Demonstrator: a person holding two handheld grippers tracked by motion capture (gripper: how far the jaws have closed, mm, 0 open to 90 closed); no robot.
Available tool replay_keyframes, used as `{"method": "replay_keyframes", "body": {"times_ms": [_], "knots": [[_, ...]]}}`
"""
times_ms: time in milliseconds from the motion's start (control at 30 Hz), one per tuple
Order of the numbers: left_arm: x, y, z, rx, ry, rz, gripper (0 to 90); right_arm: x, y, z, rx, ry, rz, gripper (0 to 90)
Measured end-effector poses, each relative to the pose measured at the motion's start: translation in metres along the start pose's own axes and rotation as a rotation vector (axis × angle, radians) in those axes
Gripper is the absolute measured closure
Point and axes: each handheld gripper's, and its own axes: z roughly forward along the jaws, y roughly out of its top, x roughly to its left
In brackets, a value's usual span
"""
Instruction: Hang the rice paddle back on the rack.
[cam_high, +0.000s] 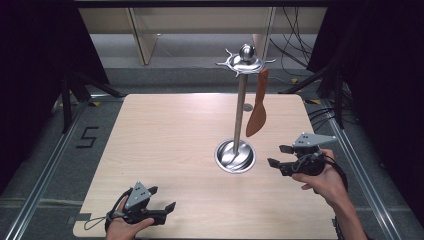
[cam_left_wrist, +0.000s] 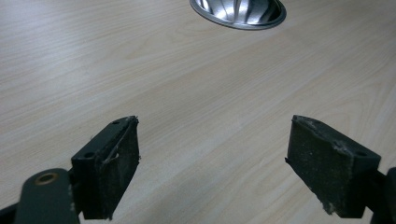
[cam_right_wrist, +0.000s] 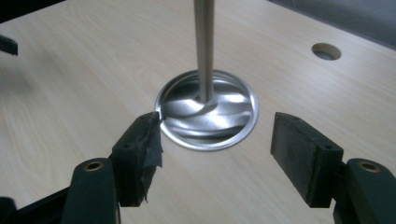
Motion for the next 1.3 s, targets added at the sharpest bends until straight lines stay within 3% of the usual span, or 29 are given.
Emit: {"method": "replay_keyframes", "body": {"times_ms": [167, 200, 233, 433, 533, 567, 667, 733, 767, 900, 967, 1000, 1100, 1133, 1300], "knots": [[-0.001, 0.000, 0.000, 0.005, 0.011, 0.000, 16.1, 0.002, -0.004, 0.002, 0.007, 0.011, 0.002, 34.4], [-0.001, -0.001, 0.001, 0.003, 0.009, -0.001, 16.1, 0.001, -0.004, 0.003, -0.005, 0.009, -0.018, 34.4], [-0.002, -0.001, 0.001, 0.001, 0.006, -0.004, 16.1, 0.003, -0.005, 0.003, 0.014, 0.026, 0.005, 34.4], [-0.002, -0.001, 0.000, -0.007, 0.007, -0.005, 16.1, 0.003, -0.013, 0.011, 0.047, 0.046, 0.037, 34.4], [-0.001, 0.000, 0.000, 0.000, 0.005, 0.008, 16.2, 0.003, -0.018, 0.015, 0.063, 0.052, 0.043, 34.7], [-0.001, 0.000, 0.000, 0.003, 0.004, 0.011, 16.2, 0.001, -0.019, 0.017, 0.050, 0.041, 0.010, 34.7], [-0.003, -0.001, 0.000, 0.003, 0.007, 0.009, 16.2, 0.004, -0.024, 0.017, 0.077, 0.057, 0.049, 34.5], [-0.002, -0.001, 0.000, 0.004, 0.000, 0.010, 16.1, 0.003, -0.027, 0.016, 0.076, 0.048, 0.033, 34.3], [-0.001, -0.001, 0.000, 0.008, 0.007, 0.016, 16.2, 0.004, -0.029, 0.015, 0.081, 0.046, 0.054, 34.3], [-0.002, -0.002, 0.000, 0.008, 0.010, 0.014, 16.2, 0.005, -0.037, 0.015, 0.089, 0.047, 0.048, 34.2], [-0.002, -0.002, 0.000, 0.009, 0.011, 0.015, 16.1, 0.007, -0.041, 0.015, 0.113, 0.053, 0.071, 34.1], [-0.002, -0.002, 0.000, 0.010, 0.010, 0.016, 16.2, 0.006, -0.043, 0.017, 0.105, 0.048, 0.054, 34.0], [-0.002, -0.002, 0.000, 0.012, 0.011, 0.016, 16.1, 0.008, -0.048, 0.017, 0.108, 0.042, 0.080, 33.6], [-0.002, -0.002, 0.000, 0.009, 0.008, 0.018, 16.2, 0.006, -0.049, 0.017, 0.105, 0.041, 0.057, 33.2], [-0.001, -0.002, 0.000, 0.017, 0.008, 0.022, 16.1, 0.008, -0.058, 0.016, 0.102, 0.034, 0.089, 32.5]]}}
